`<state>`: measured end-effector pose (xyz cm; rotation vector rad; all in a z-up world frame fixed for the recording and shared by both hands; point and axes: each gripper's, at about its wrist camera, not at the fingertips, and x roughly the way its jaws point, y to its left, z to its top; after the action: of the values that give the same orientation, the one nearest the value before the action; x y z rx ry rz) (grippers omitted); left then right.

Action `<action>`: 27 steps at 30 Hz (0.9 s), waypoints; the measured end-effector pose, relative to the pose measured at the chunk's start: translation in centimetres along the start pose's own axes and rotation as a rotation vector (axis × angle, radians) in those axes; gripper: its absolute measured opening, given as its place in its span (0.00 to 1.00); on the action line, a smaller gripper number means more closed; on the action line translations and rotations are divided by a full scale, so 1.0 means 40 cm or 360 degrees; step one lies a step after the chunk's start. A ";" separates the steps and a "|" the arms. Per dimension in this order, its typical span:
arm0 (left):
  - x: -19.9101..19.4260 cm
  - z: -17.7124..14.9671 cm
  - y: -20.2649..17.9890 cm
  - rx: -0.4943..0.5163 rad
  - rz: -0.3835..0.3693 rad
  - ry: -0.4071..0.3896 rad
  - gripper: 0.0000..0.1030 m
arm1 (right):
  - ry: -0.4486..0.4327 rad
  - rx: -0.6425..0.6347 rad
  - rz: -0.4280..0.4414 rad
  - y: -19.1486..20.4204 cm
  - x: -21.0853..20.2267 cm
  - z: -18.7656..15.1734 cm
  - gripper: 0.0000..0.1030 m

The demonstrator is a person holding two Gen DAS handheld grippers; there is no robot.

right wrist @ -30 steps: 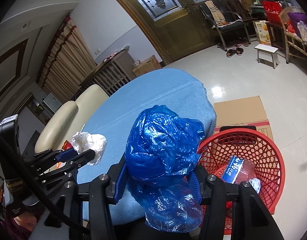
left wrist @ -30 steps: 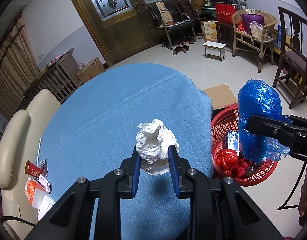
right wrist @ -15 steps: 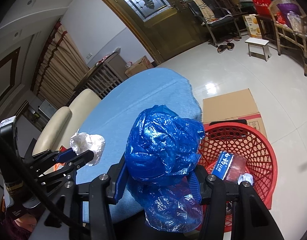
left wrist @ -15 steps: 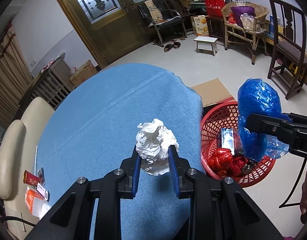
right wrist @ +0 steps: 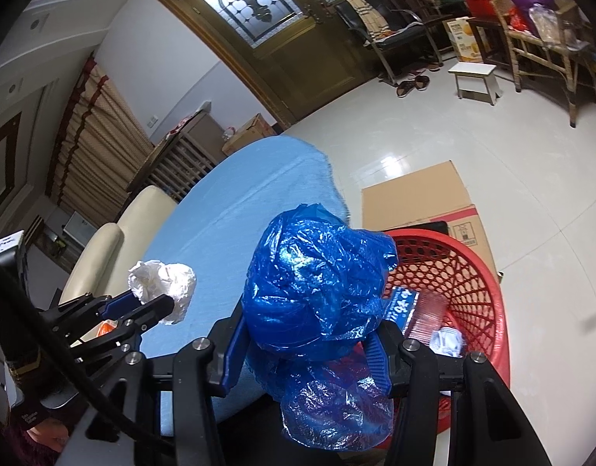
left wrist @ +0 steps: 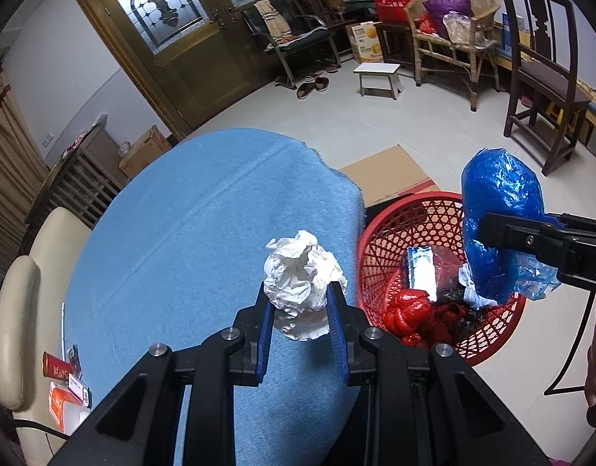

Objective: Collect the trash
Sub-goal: 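Carry the white paper and blue bag over the red wastebasket with both grippers, then open the left gripper to drop the white paper into the basket while the right holds the blue bag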

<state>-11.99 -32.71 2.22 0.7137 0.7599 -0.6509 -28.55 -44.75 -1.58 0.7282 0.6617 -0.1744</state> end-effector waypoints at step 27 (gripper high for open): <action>0.052 0.031 -0.097 0.0001 -0.0432 0.0022 0.29 | -0.0024 0.0204 -0.0092 -0.150 -0.031 0.006 0.54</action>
<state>-13.23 -36.47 -0.04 0.6209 0.8778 -0.8923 -31.60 -49.46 -4.05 0.8304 0.6616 -0.2769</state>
